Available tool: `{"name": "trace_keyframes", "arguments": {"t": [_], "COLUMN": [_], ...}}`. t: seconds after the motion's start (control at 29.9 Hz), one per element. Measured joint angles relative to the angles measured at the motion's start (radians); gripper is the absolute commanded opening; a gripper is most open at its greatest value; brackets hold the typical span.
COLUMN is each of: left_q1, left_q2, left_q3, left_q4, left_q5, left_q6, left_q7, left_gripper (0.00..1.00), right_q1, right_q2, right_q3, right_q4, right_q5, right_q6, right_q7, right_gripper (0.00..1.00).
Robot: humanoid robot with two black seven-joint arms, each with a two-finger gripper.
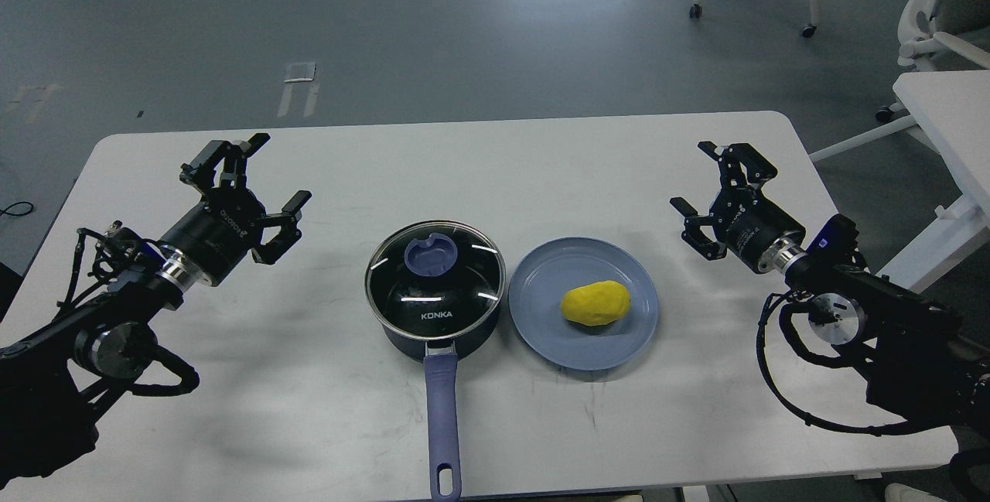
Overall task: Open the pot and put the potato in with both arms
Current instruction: 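Raise the left gripper and swing it over toward the pot lid, then lower the left gripper onto the lid's blue knob and grasp it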
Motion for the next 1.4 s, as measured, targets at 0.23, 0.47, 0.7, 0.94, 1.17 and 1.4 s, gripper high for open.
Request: {"name": "trace_keyframes", "arguments": {"t": [0.23, 0.47, 0.7, 0.94, 1.17, 1.4], "left_q1": [-0.008, -0.085, -0.250, -0.320, -0.325, -0.367], "left_q2": [-0.002, 0.026, 0.089, 0.191, 0.245, 0.148], "left_q3": [0.002, 0.000, -0.009, -0.017, -0.011, 0.025], "left_q4": [0.002, 0.026, -0.022, -0.294, -0.573, -0.573], "left_q5": [0.002, 0.007, 0.275, 0.730, 1.284, 1.750], "left_q6": [0.000, 0.000, 0.000, -0.001, 0.000, 0.000], "left_q7": [0.000, 0.000, 0.000, 0.000, 0.000, 0.000], "left_gripper": [0.98, 0.98, 0.98, 0.98, 0.98, 0.98], "right_q1": [0.000, 0.002, 0.006, 0.006, 0.006, 0.006], "right_q2": [0.000, -0.006, -0.015, -0.028, -0.029, -0.029], "right_q3": [0.000, -0.002, -0.002, -0.002, -0.002, -0.002], "right_q4": [-0.003, -0.002, 0.001, 0.005, 0.005, 0.001], "right_q5": [0.000, -0.002, -0.004, -0.006, -0.007, -0.008], "right_q6": [0.000, 0.000, 0.000, 0.000, 0.000, 0.000], "right_q7": [0.000, 0.000, 0.000, 0.000, 0.000, 0.000], "right_gripper": [0.97, 0.97, 0.97, 0.97, 0.97, 0.97]}}
